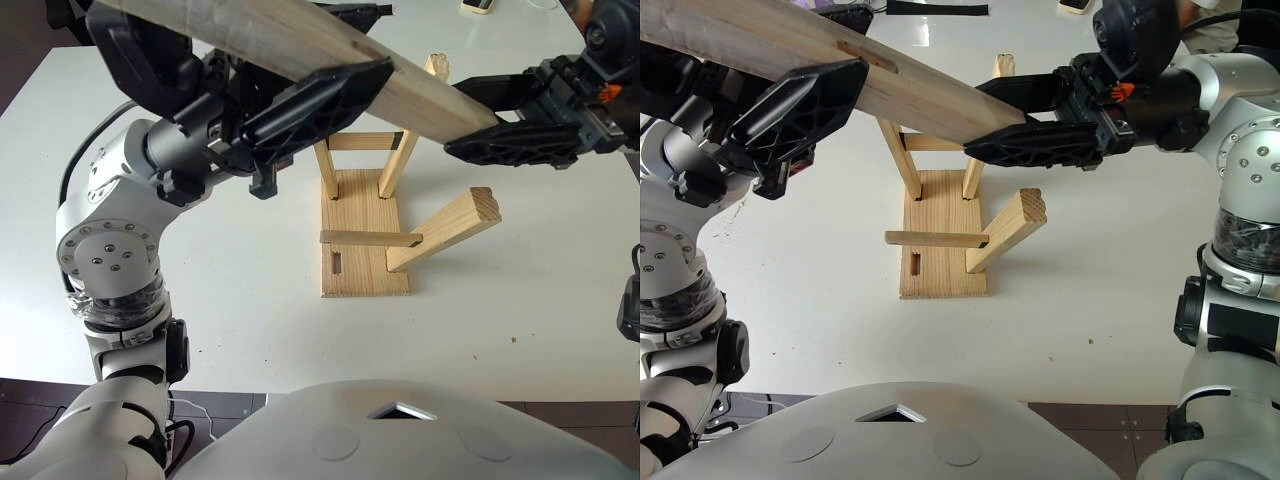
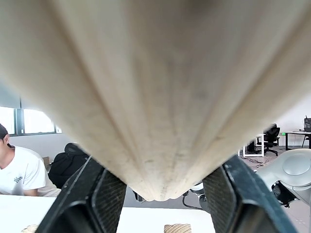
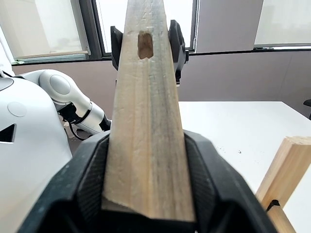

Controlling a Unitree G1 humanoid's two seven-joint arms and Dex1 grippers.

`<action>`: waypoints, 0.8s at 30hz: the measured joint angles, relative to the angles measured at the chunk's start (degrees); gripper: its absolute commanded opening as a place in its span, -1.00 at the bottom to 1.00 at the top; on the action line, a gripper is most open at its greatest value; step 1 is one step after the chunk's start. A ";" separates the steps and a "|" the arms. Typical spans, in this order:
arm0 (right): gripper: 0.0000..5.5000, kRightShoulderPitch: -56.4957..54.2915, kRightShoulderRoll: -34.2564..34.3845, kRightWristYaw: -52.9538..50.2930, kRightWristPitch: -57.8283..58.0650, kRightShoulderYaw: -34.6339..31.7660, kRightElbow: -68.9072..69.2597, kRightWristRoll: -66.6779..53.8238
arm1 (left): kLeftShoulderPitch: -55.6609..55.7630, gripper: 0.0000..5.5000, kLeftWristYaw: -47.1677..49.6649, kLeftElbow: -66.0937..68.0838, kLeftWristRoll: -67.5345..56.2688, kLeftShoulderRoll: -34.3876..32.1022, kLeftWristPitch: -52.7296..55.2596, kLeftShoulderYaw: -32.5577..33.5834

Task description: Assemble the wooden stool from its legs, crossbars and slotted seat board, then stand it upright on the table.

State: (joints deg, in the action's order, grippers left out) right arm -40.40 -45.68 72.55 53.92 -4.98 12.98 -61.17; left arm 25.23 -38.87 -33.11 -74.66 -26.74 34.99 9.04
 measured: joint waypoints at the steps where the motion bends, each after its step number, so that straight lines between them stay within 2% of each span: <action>1: -0.26 -0.10 0.00 0.23 -0.02 0.17 -0.14 0.25 | -0.07 -0.24 -0.12 0.05 0.12 -0.05 0.00 -0.01; 8: -0.26 -1.54 0.01 1.32 -0.15 0.57 -0.54 1.75 | -0.09 -0.24 -1.63 0.45 1.43 -0.12 -1.30 -0.30; 9: -0.13 -1.58 0.04 1.41 -0.37 0.59 -0.54 2.01 | -0.09 -0.24 -1.72 0.50 1.60 -0.10 -1.56 -0.39; 17: 0.27 -2.70 -0.48 1.49 -3.47 1.25 -2.56 7.54 | 0.13 -0.25 0.06 1.95 2.63 0.92 -2.09 -0.53; 22: 0.28 -0.24 -2.10 3.26 -6.90 2.11 -4.34 11.79 | 1.11 -0.25 0.89 2.75 2.63 1.29 -2.52 0.43; 24: 0.28 1.08 -2.68 3.23 -8.75 1.23 -7.00 13.85 | 1.38 -0.25 0.86 3.87 2.63 -0.79 -3.15 3.37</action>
State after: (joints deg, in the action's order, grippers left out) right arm -39.31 -48.36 75.78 45.17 -3.74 5.98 -47.31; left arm 26.61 -38.01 -29.24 -72.03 -27.53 31.84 12.41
